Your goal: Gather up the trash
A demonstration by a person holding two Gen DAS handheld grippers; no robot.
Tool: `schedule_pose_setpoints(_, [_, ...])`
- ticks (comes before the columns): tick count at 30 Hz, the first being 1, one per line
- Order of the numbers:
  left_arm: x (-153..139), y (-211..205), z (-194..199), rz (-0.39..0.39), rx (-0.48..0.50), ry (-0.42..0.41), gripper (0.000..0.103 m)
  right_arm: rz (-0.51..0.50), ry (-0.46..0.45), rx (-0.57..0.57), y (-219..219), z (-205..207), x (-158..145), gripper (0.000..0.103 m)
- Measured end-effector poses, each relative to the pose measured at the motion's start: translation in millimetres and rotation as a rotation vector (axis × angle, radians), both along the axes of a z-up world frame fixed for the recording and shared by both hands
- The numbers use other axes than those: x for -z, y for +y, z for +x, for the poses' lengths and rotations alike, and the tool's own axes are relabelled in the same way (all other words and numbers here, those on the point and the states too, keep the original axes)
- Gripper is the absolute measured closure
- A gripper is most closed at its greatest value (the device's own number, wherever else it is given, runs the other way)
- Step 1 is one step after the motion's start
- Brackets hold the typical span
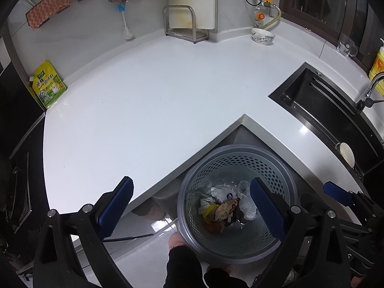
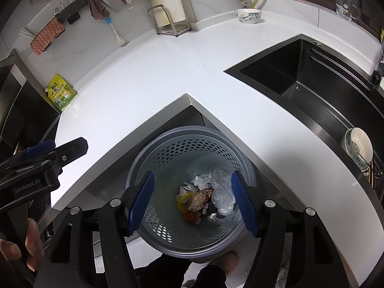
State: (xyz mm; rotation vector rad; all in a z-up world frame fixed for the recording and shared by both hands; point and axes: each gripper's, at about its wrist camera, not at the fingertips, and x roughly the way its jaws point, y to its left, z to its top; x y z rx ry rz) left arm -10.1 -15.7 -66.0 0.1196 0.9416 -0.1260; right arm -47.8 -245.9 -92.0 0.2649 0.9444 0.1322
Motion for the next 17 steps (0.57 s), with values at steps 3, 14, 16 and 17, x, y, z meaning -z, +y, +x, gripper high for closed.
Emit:
schedule_pose_setpoints(3, [0.3, 0.7, 0.5, -0.001, 0.000, 0.002, 0.007, 0.002, 0.005, -0.001, 0.6, 2.3, 0.9, 0.039])
schedule_pose_setpoints(14, [3.6, 3.8, 4.0, -0.008, -0.012, 0.020, 0.007, 0.001, 0.008, -0.007, 2.8, 4.6, 2.5, 0.039])
schedule_pose_setpoints(16, [3.8, 4.7, 4.3, -0.012, -0.013, 0.022, 0.007, 0.001, 0.008, -0.007, 3.1, 5.0, 2.5, 0.039])
schedule_pose_setpoints(17, [3.8, 5.0, 4.2, -0.011, -0.013, 0.021, 0.007, 0.002, 0.008, -0.007, 3.5, 4.9, 3.0, 0.039])
